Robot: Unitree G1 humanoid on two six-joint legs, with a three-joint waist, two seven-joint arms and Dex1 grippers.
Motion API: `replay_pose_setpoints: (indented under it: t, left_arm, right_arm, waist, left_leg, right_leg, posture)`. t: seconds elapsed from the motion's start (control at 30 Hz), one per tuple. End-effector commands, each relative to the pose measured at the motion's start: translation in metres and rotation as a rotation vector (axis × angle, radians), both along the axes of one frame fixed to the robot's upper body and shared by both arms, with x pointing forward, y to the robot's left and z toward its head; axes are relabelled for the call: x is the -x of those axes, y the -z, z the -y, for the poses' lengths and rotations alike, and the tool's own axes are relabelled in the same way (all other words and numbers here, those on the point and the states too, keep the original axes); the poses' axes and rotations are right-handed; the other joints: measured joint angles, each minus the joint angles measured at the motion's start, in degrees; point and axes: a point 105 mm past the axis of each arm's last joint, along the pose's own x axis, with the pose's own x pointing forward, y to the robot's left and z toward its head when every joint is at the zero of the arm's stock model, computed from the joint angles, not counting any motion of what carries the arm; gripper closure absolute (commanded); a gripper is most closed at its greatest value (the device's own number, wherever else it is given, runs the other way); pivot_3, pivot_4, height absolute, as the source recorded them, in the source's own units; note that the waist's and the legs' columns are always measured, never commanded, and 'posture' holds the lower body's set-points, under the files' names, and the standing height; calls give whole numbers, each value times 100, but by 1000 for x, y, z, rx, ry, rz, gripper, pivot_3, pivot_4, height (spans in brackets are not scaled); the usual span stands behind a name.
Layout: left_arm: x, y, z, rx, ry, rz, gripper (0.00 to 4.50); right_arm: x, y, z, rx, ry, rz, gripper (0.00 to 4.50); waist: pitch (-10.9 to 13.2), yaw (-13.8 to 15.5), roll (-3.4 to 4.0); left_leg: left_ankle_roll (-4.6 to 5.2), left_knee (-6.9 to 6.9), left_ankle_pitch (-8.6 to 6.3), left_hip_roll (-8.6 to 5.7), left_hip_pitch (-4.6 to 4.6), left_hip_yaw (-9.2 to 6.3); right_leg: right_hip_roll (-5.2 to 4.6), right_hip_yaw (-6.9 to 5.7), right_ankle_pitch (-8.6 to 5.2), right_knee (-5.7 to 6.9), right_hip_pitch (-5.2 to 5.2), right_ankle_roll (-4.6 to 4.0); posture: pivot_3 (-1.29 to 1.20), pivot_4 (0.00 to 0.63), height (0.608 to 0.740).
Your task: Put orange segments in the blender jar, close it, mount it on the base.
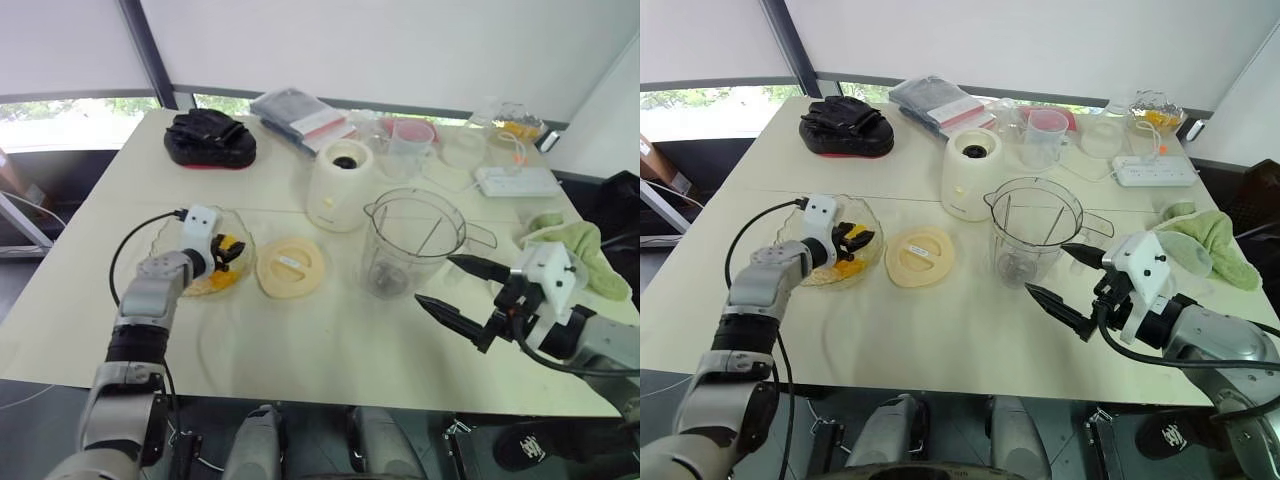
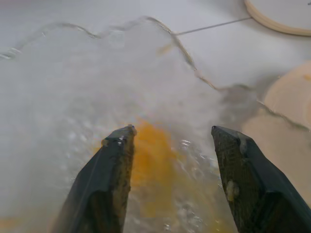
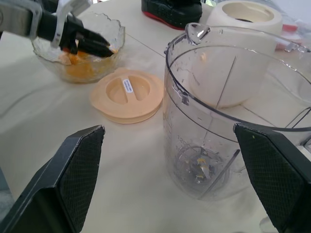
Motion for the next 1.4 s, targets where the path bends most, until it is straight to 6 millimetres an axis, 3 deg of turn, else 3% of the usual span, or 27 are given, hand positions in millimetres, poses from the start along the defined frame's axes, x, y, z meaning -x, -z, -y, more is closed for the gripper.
replay_pose_setpoints:
  t: [0.03, 0.17, 0.6, 0.73, 1.4]
  left_arm:
    - [-3, -11, -2, 17, 12, -5, 1774]
    - [-1, -12, -2, 17, 20, -38, 1774]
    - [-4, 12, -7, -33, -7, -96, 1774]
    - [-7, 11, -5, -35, -3, -76, 537]
    - [-16, 24, 4, -36, -16, -138, 537]
  right_arm:
    - [1, -5, -1, -3, 1, 39, 0]
    - [1, -5, -2, -6, 6, 41, 0]
    - [1, -7, -1, -7, 18, 52, 0]
    - [1, -7, -1, -5, 23, 54, 0]
    - [1, -8, 0, 0, 32, 64, 0]
  waist:
    - [0, 5, 0]
    - [0, 7, 0]
    - [0, 11, -1]
    - [0, 15, -1]
    - [-3, 53, 3]
  left_leg:
    - [0, -1, 0, 0, 0, 0]
    - [1, -4, 0, -1, -2, 0]
    - [1, -11, 0, -1, -2, -1]
    - [1, -17, -1, -3, -3, 0]
    - [12, -52, 7, -17, 8, 0]
  right_leg:
    - [0, 0, 0, -3, 0, 0]
    - [4, -1, 0, -8, 0, 0]
    - [-7, -2, 0, -14, 0, 0]
    - [-12, -2, 0, -20, 0, 0]
    - [-7, -13, 1, -36, 9, 2]
  posture:
    - [0, 150, 740]
    - [0, 150, 740]
    - [0, 150, 740]
    - [0, 150, 740]
    - [0, 150, 740]
